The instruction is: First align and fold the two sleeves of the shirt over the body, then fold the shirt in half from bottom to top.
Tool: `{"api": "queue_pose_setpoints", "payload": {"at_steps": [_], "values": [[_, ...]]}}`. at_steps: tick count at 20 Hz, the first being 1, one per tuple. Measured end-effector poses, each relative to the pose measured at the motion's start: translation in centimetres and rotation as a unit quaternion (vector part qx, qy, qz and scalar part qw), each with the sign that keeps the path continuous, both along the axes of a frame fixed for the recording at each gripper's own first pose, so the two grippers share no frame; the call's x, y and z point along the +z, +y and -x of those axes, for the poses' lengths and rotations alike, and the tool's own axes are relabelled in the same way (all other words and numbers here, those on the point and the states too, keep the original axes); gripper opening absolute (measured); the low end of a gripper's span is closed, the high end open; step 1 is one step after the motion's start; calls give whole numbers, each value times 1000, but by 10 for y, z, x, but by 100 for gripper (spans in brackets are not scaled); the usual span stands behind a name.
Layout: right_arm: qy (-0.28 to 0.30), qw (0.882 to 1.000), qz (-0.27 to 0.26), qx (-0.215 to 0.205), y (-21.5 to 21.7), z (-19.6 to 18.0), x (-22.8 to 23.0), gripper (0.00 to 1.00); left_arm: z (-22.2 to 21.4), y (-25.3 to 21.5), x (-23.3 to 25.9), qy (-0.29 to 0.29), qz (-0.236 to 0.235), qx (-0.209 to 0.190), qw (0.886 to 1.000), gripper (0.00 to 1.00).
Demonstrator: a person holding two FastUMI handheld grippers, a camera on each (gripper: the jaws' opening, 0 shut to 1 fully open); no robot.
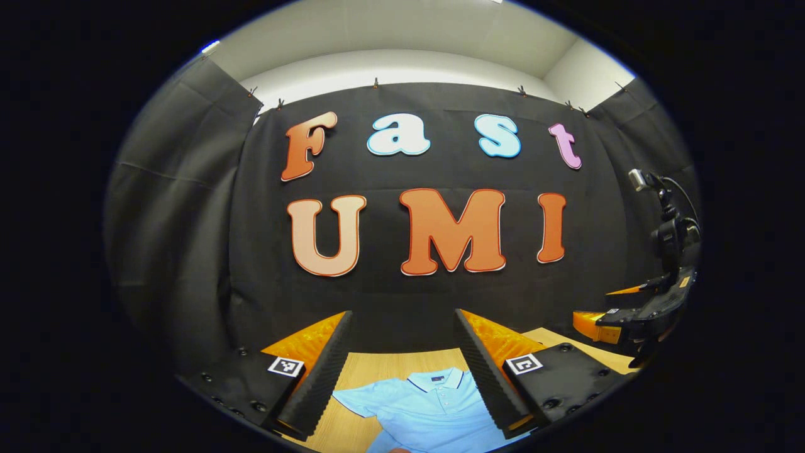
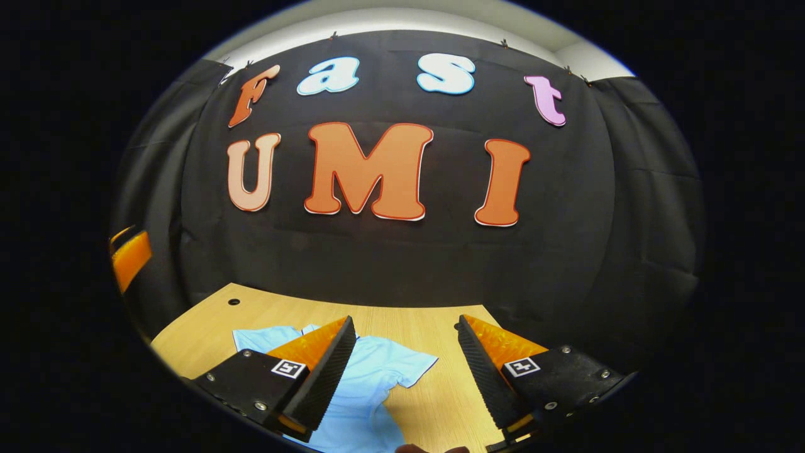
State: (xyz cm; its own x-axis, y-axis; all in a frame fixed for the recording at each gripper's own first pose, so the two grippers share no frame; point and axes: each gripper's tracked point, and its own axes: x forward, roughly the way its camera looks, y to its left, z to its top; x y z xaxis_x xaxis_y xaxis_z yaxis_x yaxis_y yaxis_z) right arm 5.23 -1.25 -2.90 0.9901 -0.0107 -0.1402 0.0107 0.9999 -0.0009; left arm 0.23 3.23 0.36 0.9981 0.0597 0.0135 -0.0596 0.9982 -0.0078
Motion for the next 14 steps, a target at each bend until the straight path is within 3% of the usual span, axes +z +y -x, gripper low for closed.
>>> {"api": "queue_pose_setpoints", "payload": {"at_steps": [7, 14], "values": [[87, 996, 13, 8, -10, -49, -50, 99, -9, -2, 9, -9, -14, 18, 1000, 100], [182, 983, 0, 32, -7, -93, -103, 99, -24, -2, -6, 31, -21, 48, 998, 100]]}}
